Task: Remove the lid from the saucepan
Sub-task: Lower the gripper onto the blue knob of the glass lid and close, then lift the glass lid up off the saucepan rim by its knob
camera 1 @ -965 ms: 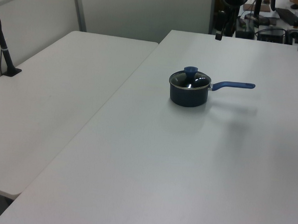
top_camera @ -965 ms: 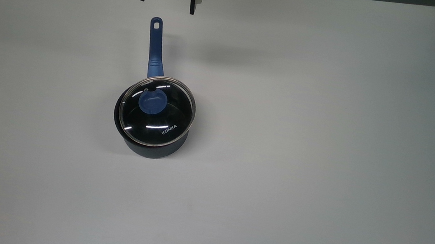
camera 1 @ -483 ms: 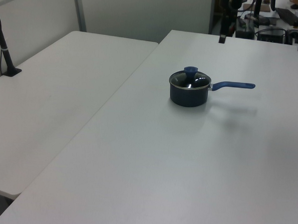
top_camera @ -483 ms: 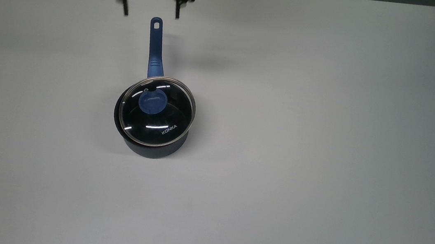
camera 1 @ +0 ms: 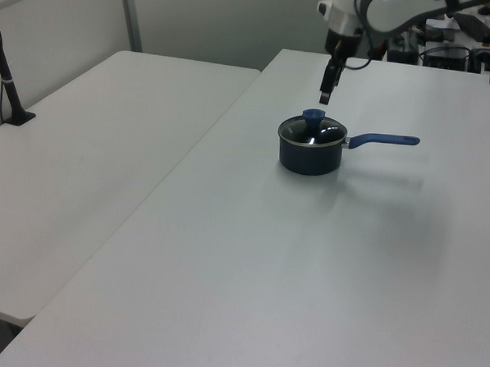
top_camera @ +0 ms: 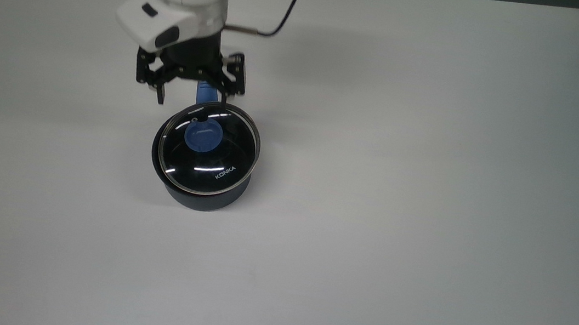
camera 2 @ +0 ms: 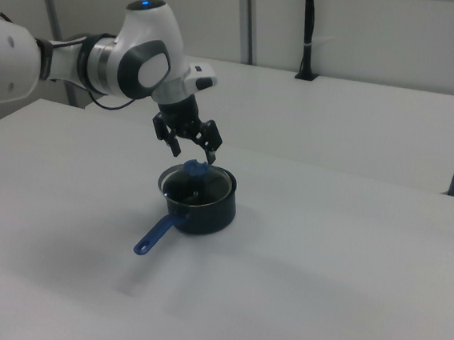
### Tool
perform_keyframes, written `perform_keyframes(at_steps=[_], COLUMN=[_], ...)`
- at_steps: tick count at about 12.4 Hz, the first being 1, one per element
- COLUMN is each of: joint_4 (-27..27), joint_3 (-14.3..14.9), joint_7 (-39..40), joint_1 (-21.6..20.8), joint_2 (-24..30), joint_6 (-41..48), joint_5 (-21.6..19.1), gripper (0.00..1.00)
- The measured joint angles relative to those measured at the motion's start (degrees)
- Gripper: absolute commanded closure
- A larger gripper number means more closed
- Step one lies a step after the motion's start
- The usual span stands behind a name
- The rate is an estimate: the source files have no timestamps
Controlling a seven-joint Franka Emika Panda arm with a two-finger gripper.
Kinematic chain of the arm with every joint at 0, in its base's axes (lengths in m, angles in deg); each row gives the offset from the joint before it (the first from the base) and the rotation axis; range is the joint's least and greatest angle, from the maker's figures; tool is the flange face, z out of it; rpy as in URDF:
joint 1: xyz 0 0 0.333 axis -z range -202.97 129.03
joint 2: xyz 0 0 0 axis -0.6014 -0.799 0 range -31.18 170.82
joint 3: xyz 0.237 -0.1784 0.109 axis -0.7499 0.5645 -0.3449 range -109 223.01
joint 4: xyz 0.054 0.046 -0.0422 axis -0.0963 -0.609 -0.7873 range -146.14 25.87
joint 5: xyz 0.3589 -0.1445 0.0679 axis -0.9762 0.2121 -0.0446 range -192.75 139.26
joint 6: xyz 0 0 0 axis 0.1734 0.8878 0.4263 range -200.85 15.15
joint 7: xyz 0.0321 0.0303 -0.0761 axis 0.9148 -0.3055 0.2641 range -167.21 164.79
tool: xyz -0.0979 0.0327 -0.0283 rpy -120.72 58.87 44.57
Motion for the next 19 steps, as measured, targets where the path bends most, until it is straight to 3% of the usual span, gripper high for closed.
perform_keyframes(at_steps=[6, 10, 16, 19], joint_4=[0.02, 0.16, 0.73, 0.29], joint_3=[-1.70, -1.86, -1.87, -5.11], joint_7=[-7.16, -7.51, -7.71, -7.69], joint_1=[-0.26, -0.26, -0.08, -0.20], joint_2=[-4.98, -6.15, -4.13, 2.30], joint_6=[-5.25, -6.74, -6.16, 2.60], joint_5=[0.01, 0.02, 0.00, 0.00], gripper=[0.01, 0.43, 0.45, 0.45])
